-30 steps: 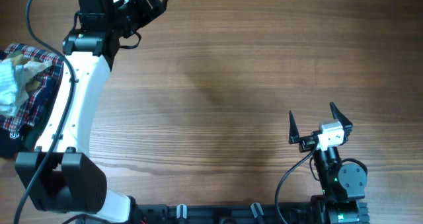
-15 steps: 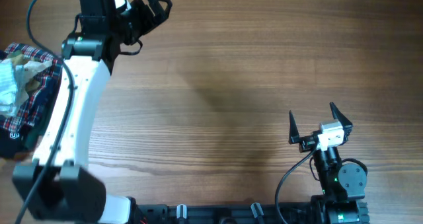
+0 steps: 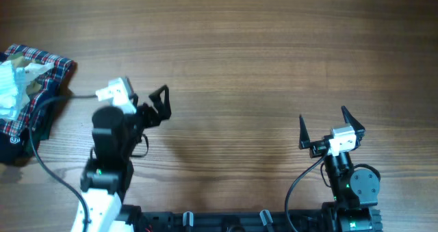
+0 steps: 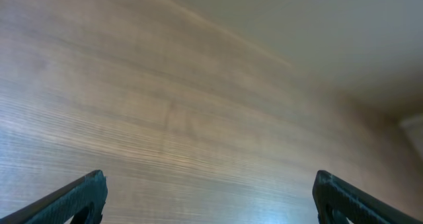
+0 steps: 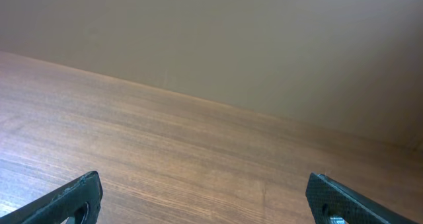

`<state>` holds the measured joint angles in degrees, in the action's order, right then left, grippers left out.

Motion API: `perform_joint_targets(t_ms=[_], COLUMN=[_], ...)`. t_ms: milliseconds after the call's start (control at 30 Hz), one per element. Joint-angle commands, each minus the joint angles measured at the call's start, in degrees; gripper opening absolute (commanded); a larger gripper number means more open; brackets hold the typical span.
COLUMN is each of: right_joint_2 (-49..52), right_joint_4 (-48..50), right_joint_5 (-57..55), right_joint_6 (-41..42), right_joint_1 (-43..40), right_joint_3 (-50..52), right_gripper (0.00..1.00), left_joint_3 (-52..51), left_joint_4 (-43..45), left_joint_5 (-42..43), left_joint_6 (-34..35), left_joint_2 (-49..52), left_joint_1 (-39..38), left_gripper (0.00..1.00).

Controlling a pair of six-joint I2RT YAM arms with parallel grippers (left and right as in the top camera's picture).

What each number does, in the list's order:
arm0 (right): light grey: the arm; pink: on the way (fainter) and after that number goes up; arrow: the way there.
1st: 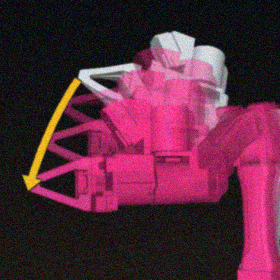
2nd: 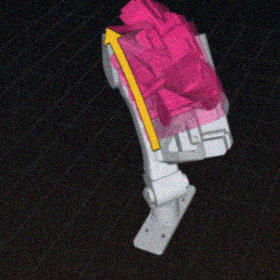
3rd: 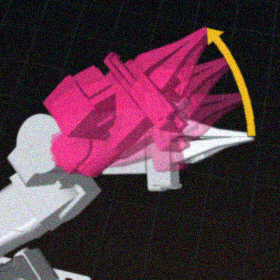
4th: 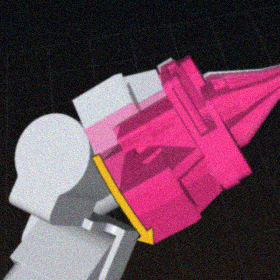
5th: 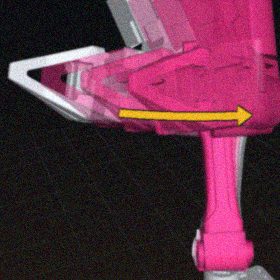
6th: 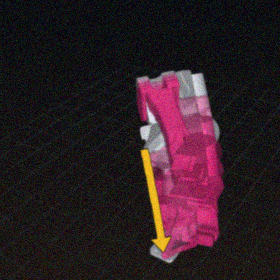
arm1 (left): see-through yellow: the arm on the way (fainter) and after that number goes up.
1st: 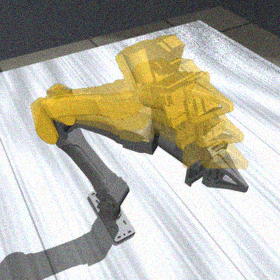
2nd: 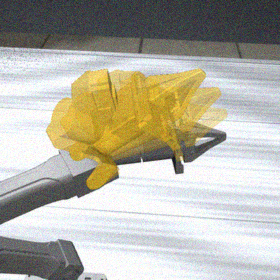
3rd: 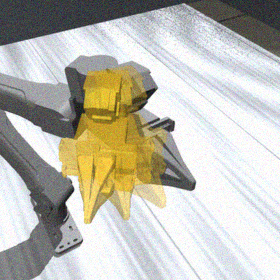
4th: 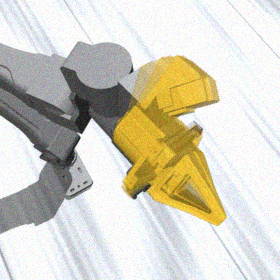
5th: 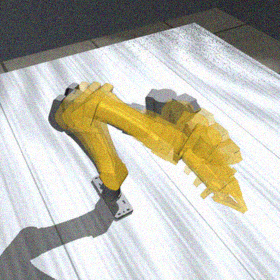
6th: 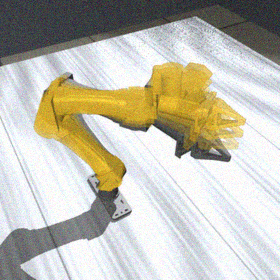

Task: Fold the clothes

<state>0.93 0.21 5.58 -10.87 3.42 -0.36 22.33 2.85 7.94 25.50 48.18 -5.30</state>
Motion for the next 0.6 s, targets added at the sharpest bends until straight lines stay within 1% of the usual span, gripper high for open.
perform_joint_targets(t_ms=[0, 33, 100, 167, 433, 567], right_joint_2=[-0.3, -0.3, -0.3, -0.3, -0.3, -0.3], right_joint_4=[0.2, 0.2, 0.2, 0.2, 0.2, 0.2], right_joint_5=[0.9, 0.9, 0.9, 0.9, 0.9, 0.9], right_joint_6=[-1.0, -1.0, -1.0, -1.0, -1.1, -1.1], right_joint_1=[-0.4, -0.4, -0.4, -0.4, -0.4, -0.4], right_joint_3=[0.1, 0.1, 0.1, 0.1, 0.1, 0.1], right_gripper=[0.99, 1.00, 1.00, 1.00, 1.00, 1.00], left_joint_3=[-9.1, -12.0, -14.8, -16.7, -22.0, -22.0], left_joint_4=[6.1, 8.4, 11.4, 12.7, 11.8, 9.4], left_joint_5=[-3.6, -3.6, -3.5, -3.6, -4.0, -4.7], left_joint_6=[-1.3, -2.1, -5.4, -7.4, -7.8, -11.9], left_joint_2=[-5.5, -7.6, -10.0, -12.4, -20.6, -27.8], left_joint_1=[-0.1, 0.0, -0.1, 0.0, 1.5, 2.5], left_gripper=[1.00, 1.00, 1.00, 1.00, 1.00, 1.00])
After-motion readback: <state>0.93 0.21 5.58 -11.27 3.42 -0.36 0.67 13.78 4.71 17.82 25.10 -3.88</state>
